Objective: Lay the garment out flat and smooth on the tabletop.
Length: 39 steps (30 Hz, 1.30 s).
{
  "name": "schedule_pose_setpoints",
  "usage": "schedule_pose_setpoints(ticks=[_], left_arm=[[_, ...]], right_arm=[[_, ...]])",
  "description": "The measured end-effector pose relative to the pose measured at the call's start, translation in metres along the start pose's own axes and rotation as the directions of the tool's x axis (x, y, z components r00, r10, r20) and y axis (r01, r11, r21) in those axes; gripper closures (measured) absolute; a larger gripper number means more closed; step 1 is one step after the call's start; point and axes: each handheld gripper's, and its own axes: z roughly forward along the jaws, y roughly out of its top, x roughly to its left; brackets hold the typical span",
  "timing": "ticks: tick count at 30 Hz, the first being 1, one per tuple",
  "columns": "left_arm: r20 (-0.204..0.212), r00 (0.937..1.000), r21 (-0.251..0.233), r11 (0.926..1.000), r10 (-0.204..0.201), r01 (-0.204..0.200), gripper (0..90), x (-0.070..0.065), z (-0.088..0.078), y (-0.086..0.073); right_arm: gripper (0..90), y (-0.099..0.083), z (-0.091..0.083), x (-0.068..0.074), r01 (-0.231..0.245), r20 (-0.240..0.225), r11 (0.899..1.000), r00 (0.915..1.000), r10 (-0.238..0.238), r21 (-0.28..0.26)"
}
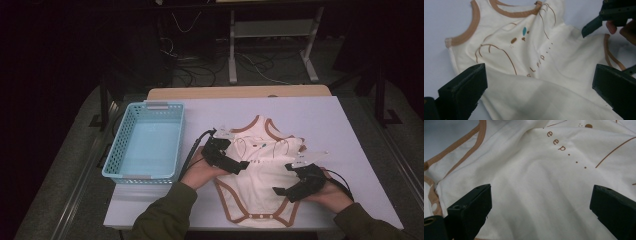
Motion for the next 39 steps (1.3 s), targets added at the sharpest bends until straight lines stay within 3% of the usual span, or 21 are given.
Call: schedule_pose_setpoints(ticks=[15,30,39], left_arm=[[-0.028,0.9996,-0.021,0.9998,0.006,-0.007,0.0,0.019,0.017,0.033],[-0.06,0.9982,-0.004,1.0,-0.003,0.003,19.4,0.06,0.044,0.052],[-0.075,0.9969,0.027,0.9993,-0.023,0.025,30.0,0.079,0.075,0.066]], right_arm=[[3.6,0.0,0.0,0.0,-0.004,-0.001,1.0,1.0,0.004,0.003],[3.6,0.0,0.0,-0.002,-0.009,-0.002,1.0,1.0,0.009,-0.001],[3.6,0.0,-0.001,-0.002,-0.014,-0.01,1.0,0.9999,0.014,-0.005]])
